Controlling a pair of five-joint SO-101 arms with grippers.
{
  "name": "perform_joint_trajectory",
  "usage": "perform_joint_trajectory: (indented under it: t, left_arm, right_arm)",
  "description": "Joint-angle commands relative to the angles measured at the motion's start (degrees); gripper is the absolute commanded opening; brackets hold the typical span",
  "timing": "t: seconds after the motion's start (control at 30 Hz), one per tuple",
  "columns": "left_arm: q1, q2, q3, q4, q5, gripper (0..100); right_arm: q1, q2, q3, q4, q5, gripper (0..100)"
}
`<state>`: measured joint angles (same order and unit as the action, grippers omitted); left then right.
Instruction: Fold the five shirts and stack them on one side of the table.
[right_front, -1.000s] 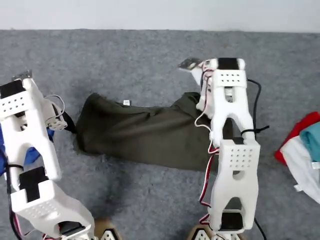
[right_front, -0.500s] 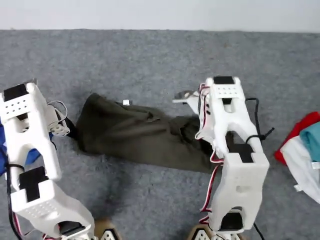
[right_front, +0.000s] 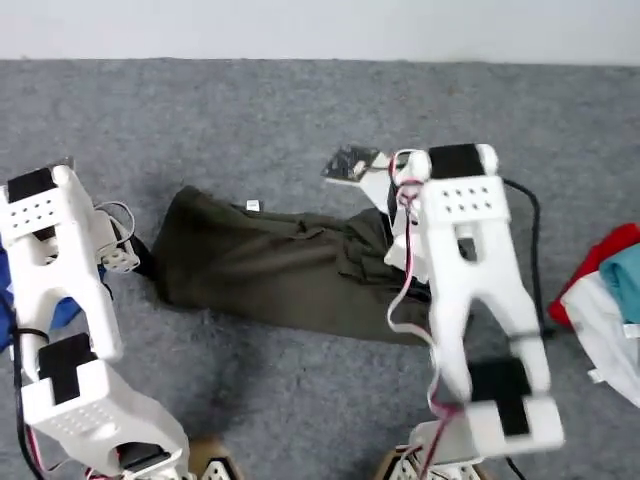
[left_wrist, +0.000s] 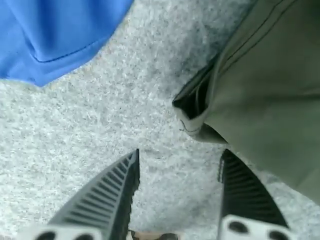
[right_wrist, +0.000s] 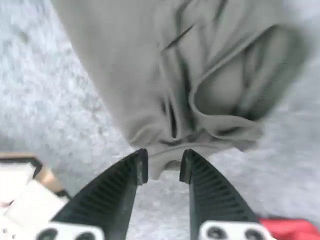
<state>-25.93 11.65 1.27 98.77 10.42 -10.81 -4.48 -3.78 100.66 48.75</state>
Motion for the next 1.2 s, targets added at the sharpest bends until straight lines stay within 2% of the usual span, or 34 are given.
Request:
perform_joint_trajectory:
  t: [0.0, 0.1, 0.2, 0.37, 0.57, 0.9, 1.1, 1.17]
  left_arm:
    - [0.0, -2.99, -0.13, 1.76, -0.53, 25]
    - [0.0, -2.99, -0.13, 1.76, -0.53, 25]
    - [0.0, -2.99, -0.13, 1.76, -0.53, 25]
    - [0.0, -2.99, -0.04, 1.76, -0.53, 25]
    - [0.0, -2.99, -0.04, 1.76, -0.44, 25]
    - [-0.09, -2.99, -0.04, 1.76, -0.44, 25]
    - [0.0, -2.9, -0.04, 1.58, -0.53, 25]
    - [0.0, -2.64, -0.04, 1.14, -0.53, 25]
  right_arm:
    - [1.63, -9.71, 1.41, -5.93, -4.22, 12.9]
    - [7.87, -8.84, 6.68, -22.81, -13.54, 12.9]
    - [9.36, -4.44, 9.58, -33.8, -19.25, 13.2]
    - [6.37, 9.19, 5.19, -37.93, -19.52, 12.9]
    - [6.37, 27.47, -11.43, -37.32, -22.77, 12.9]
    - [5.32, 51.3, -40.35, -19.65, -22.77, 12.9]
    - [1.63, 56.57, -53.01, 1.63, -22.77, 12.7]
    - [0.22, 55.87, -53.27, 2.59, -23.03, 9.6]
